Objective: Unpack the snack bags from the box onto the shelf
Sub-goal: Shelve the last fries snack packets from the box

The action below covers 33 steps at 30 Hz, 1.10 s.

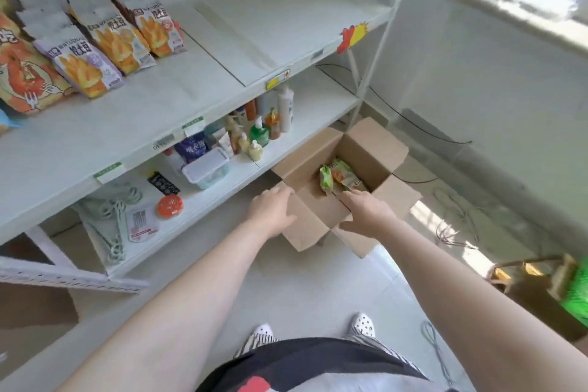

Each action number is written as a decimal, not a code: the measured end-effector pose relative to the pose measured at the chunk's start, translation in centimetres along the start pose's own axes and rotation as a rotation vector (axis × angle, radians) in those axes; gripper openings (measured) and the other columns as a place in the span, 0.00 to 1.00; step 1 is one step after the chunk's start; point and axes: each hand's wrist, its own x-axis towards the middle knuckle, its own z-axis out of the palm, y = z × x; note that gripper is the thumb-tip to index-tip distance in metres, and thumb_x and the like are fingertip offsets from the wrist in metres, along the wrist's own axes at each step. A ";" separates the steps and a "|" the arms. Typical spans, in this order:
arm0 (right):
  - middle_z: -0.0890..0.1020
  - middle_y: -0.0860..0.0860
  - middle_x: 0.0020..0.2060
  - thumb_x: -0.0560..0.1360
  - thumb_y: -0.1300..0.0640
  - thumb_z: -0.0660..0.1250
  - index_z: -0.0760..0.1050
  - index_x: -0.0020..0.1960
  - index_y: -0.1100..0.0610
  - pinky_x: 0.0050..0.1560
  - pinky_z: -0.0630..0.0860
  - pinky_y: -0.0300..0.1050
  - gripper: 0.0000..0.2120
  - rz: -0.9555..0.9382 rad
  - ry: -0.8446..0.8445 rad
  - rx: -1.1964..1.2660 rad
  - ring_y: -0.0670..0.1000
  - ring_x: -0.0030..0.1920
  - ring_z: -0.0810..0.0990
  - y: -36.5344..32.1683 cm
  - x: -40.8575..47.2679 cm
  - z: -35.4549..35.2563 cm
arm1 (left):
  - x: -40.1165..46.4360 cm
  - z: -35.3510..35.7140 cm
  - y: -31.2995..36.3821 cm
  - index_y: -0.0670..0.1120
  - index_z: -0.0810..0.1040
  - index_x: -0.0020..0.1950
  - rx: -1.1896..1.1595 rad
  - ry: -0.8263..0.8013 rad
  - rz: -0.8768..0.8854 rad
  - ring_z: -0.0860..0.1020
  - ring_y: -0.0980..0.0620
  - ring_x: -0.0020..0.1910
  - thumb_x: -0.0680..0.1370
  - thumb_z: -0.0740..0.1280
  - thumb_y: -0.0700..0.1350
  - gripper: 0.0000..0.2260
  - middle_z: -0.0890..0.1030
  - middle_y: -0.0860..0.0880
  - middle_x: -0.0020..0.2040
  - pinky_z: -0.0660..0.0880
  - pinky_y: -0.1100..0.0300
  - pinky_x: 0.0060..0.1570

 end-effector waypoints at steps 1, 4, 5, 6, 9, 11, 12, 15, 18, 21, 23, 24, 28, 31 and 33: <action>0.72 0.50 0.65 0.74 0.47 0.69 0.62 0.74 0.51 0.51 0.72 0.46 0.32 0.022 -0.002 0.003 0.54 0.66 0.71 1.8 -0.8 0.3 | 0.6 0.8 1.5 0.51 0.65 0.72 0.012 -0.013 0.015 0.71 0.46 0.66 0.76 0.67 0.51 0.25 0.73 0.48 0.67 0.70 0.53 0.61; 0.73 0.50 0.65 0.74 0.47 0.69 0.63 0.73 0.52 0.52 0.77 0.50 0.31 0.086 -0.031 0.009 0.54 0.64 0.73 7.5 -2.6 0.7 | 2.7 3.3 6.8 0.51 0.66 0.72 0.015 -0.069 0.038 0.71 0.46 0.66 0.77 0.66 0.50 0.24 0.73 0.48 0.67 0.70 0.53 0.61; 0.74 0.51 0.65 0.75 0.47 0.69 0.63 0.73 0.52 0.52 0.77 0.50 0.31 0.102 -0.030 0.010 0.54 0.64 0.73 9.4 -3.2 0.7 | 3.4 4.1 8.8 0.51 0.65 0.72 0.009 -0.087 0.035 0.71 0.46 0.66 0.77 0.66 0.50 0.24 0.73 0.48 0.67 0.71 0.53 0.61; 0.74 0.51 0.65 0.75 0.48 0.69 0.63 0.74 0.52 0.52 0.77 0.50 0.31 0.112 -0.029 0.007 0.55 0.64 0.72 11.3 -3.6 0.5 | 4.2 4.9 10.8 0.51 0.65 0.72 0.010 -0.099 0.035 0.72 0.46 0.65 0.77 0.66 0.50 0.24 0.72 0.48 0.67 0.71 0.53 0.61; 0.73 0.51 0.66 0.76 0.48 0.68 0.61 0.75 0.52 0.53 0.75 0.49 0.31 0.122 -0.027 -0.005 0.55 0.66 0.71 16.5 -4.4 -0.5 | 6.6 6.3 16.6 0.50 0.65 0.72 0.017 -0.099 0.065 0.71 0.44 0.65 0.77 0.66 0.51 0.24 0.73 0.47 0.67 0.70 0.52 0.60; 0.73 0.51 0.66 0.77 0.48 0.68 0.61 0.76 0.52 0.54 0.76 0.50 0.31 0.127 -0.023 -0.015 0.54 0.66 0.71 19.1 -4.4 -1.3 | 8.0 6.6 19.5 0.49 0.66 0.71 0.019 -0.084 0.074 0.71 0.45 0.66 0.77 0.66 0.52 0.24 0.73 0.46 0.66 0.70 0.52 0.59; 0.73 0.51 0.66 0.77 0.48 0.68 0.61 0.76 0.52 0.55 0.76 0.50 0.31 0.128 -0.022 -0.024 0.54 0.66 0.71 20.4 -4.2 -1.9 | 8.7 6.7 20.8 0.49 0.67 0.70 0.023 -0.074 0.069 0.71 0.45 0.65 0.77 0.66 0.52 0.23 0.74 0.46 0.65 0.70 0.53 0.59; 0.73 0.51 0.67 0.76 0.48 0.68 0.61 0.75 0.52 0.52 0.75 0.48 0.32 0.131 -0.005 -0.026 0.55 0.66 0.72 23.0 -3.2 -3.7 | 10.4 6.6 23.0 0.49 0.67 0.69 0.028 -0.062 0.045 0.71 0.45 0.65 0.77 0.65 0.52 0.22 0.74 0.47 0.65 0.70 0.52 0.58; 0.73 0.52 0.65 0.75 0.47 0.69 0.63 0.75 0.53 0.51 0.76 0.51 0.32 0.116 0.029 -0.041 0.55 0.66 0.71 24.9 -1.2 -5.7 | 12.5 6.1 23.9 0.50 0.67 0.70 0.019 -0.052 0.027 0.72 0.45 0.64 0.77 0.65 0.52 0.22 0.75 0.47 0.64 0.71 0.52 0.58; 0.74 0.53 0.63 0.75 0.47 0.70 0.64 0.73 0.54 0.49 0.75 0.50 0.31 0.087 0.042 -0.039 0.56 0.65 0.72 26.1 1.6 -7.0 | 15.1 5.5 23.9 0.50 0.66 0.71 0.021 -0.036 -0.007 0.73 0.45 0.64 0.77 0.65 0.52 0.23 0.75 0.47 0.65 0.72 0.53 0.58; 0.74 0.53 0.63 0.75 0.48 0.70 0.64 0.73 0.54 0.48 0.74 0.49 0.30 0.063 0.039 -0.049 0.56 0.64 0.72 26.8 3.7 -7.8 | 17.0 5.0 23.7 0.50 0.66 0.71 0.017 -0.035 -0.034 0.73 0.44 0.65 0.77 0.66 0.52 0.24 0.75 0.47 0.66 0.72 0.52 0.59; 0.74 0.53 0.63 0.75 0.48 0.70 0.64 0.73 0.54 0.50 0.74 0.49 0.30 0.054 0.033 -0.049 0.56 0.65 0.72 27.2 4.7 -8.2 | 18.1 4.8 23.5 0.50 0.66 0.71 0.011 -0.040 -0.045 0.73 0.44 0.65 0.76 0.66 0.52 0.24 0.75 0.47 0.66 0.72 0.52 0.59; 0.73 0.52 0.66 0.75 0.48 0.69 0.64 0.73 0.53 0.53 0.75 0.50 0.30 0.033 -0.007 -0.056 0.55 0.66 0.71 28.4 9.2 -9.9 | 22.6 3.5 22.6 0.49 0.68 0.70 -0.003 -0.051 -0.092 0.73 0.44 0.64 0.76 0.66 0.52 0.23 0.75 0.47 0.65 0.72 0.52 0.59; 0.74 0.52 0.65 0.75 0.47 0.69 0.65 0.72 0.53 0.51 0.76 0.50 0.29 0.026 -0.021 -0.065 0.55 0.65 0.72 29.4 12.3 -11.3 | 25.2 2.8 21.9 0.48 0.69 0.69 -0.012 -0.079 -0.126 0.73 0.43 0.64 0.76 0.66 0.51 0.22 0.75 0.46 0.64 0.72 0.52 0.59; 0.74 0.52 0.65 0.75 0.46 0.69 0.65 0.72 0.53 0.51 0.77 0.51 0.29 0.017 -0.037 -0.066 0.55 0.64 0.72 30.0 14.4 -12.2 | 26.8 2.4 21.5 0.49 0.67 0.71 -0.022 -0.105 -0.153 0.72 0.43 0.65 0.76 0.66 0.51 0.24 0.74 0.46 0.65 0.71 0.52 0.59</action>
